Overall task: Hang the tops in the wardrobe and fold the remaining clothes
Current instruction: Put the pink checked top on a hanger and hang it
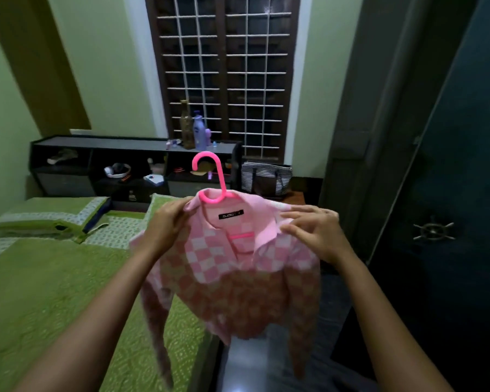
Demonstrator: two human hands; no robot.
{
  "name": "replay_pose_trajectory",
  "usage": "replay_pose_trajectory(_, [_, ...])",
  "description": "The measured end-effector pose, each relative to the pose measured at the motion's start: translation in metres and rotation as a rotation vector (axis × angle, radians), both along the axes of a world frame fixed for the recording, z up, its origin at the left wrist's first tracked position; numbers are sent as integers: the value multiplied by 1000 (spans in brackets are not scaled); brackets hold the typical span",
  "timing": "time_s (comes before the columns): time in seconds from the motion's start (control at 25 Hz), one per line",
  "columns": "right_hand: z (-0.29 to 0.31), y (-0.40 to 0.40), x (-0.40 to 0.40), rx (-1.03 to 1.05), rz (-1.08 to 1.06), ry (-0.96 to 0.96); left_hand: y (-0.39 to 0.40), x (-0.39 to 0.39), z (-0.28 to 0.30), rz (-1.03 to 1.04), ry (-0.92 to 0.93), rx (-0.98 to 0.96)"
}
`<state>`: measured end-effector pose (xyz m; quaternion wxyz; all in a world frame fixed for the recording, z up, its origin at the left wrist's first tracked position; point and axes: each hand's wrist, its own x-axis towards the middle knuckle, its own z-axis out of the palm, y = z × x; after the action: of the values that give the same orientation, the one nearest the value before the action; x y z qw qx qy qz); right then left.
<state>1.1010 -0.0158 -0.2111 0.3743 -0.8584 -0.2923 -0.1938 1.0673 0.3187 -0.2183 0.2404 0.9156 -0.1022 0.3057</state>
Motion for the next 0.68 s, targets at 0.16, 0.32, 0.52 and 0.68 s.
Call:
replay_pose_trajectory(0.16, [17, -25, 76, -97, -187, 77, -16, 85, -1, -161, -28, 24])
replay_pose_trajectory(0.32, [24, -17, 145, -280, -177, 281, -25, 176, 14, -273, -5, -14])
replay_pose_trajectory(0.52, [28, -9, 216, -175, -515, 121, -39, 278, 29, 157, -117, 134])
replay_pose_trajectory(0.68, [23, -2, 259, -110, -622, 98, -77, 338, 34, 319, -46, 432])
